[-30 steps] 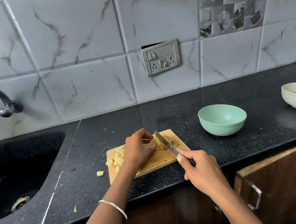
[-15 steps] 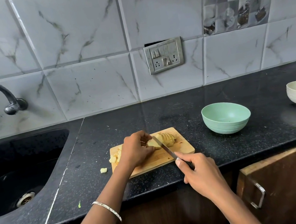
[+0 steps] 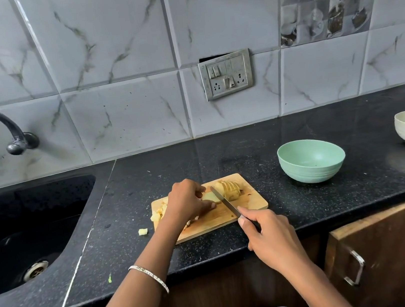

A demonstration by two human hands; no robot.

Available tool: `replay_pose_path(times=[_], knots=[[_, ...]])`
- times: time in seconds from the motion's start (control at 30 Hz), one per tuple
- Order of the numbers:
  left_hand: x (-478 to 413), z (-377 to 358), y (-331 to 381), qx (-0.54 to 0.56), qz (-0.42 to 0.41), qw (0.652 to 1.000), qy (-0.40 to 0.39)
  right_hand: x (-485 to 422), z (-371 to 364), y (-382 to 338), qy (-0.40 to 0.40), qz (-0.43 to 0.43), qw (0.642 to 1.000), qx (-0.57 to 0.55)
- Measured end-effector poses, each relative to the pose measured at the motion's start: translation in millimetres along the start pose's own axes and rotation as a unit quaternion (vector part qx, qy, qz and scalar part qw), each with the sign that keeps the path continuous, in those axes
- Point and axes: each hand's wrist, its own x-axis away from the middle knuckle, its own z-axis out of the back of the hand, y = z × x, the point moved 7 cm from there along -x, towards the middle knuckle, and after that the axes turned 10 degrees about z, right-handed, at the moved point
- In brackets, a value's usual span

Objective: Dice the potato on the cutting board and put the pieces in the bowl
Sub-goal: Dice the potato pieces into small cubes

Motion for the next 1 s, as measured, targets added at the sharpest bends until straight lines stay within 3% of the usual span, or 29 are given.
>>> replay_pose_path(times=[0.37, 1.0], knots=[[-4.1, 0.3, 0.9, -0.001, 0.020, 1.000, -0.008, -3.1, 2.3, -5.8, 0.018, 0.006, 1.000, -0.005], [-6.5, 0.0, -1.1, 0.014, 0.033, 0.999, 0.000, -21.1, -12.4, -32.8, -0.045, -0.007, 0.996, 0.080]])
